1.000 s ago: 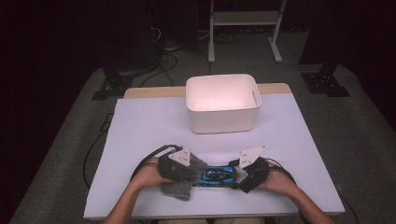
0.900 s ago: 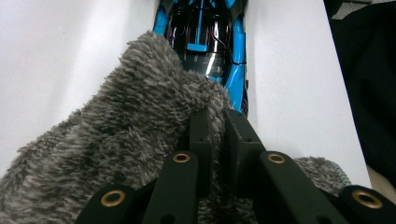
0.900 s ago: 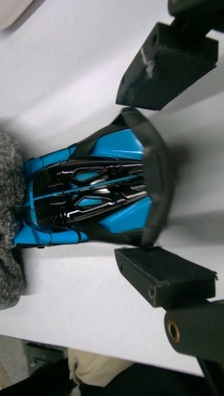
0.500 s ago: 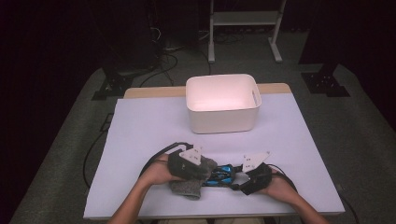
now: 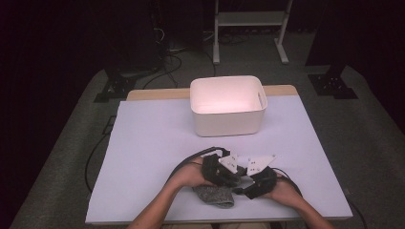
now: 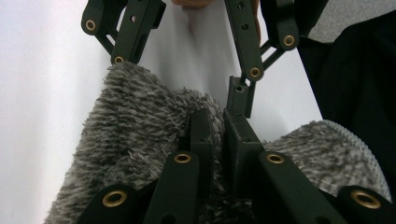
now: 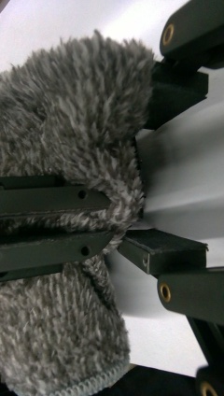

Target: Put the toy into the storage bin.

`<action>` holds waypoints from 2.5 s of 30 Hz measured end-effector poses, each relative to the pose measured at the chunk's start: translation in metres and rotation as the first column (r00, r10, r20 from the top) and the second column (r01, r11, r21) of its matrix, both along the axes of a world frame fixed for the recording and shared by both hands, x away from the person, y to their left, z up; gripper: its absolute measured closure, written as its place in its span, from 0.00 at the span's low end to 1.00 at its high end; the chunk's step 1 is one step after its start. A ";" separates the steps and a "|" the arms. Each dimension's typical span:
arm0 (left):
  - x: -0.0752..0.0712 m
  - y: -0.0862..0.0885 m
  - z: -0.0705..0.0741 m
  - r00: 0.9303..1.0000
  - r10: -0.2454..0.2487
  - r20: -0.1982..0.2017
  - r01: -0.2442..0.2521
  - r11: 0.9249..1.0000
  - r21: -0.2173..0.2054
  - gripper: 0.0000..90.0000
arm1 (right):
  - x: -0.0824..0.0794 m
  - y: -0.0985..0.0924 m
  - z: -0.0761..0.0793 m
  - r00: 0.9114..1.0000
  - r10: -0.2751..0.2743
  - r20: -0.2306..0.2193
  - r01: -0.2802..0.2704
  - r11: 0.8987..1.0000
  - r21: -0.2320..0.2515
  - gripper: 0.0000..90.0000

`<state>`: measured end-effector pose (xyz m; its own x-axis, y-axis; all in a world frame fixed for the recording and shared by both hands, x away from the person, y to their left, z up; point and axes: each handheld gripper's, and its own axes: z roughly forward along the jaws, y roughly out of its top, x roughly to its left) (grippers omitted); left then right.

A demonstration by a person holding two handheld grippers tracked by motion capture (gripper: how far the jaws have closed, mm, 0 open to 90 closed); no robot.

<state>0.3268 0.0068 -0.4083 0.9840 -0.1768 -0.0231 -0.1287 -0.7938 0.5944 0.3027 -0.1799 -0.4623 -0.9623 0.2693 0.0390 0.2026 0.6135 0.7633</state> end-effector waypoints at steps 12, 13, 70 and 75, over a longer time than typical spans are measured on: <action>0.002 0.001 0.003 1.000 0.011 0.003 -0.011 1.000 -0.019 0.92 | 0.004 0.000 0.001 1.000 -0.011 0.015 0.011 1.000 0.026 0.23; 0.003 0.004 0.005 1.000 0.017 0.004 -0.017 1.000 -0.025 0.92 | 0.005 -0.001 0.002 1.000 -0.015 0.017 0.014 0.999 0.035 0.23; 0.016 0.118 -0.012 0.965 0.260 -0.043 -0.259 0.966 0.009 0.90 | 0.010 0.007 0.000 1.000 -0.005 -0.015 0.006 0.999 0.053 0.23; 0.017 0.113 -0.011 0.967 0.248 -0.052 -0.249 0.968 -0.010 0.90 | 0.009 0.008 0.000 1.000 -0.010 -0.016 0.011 0.999 0.043 0.22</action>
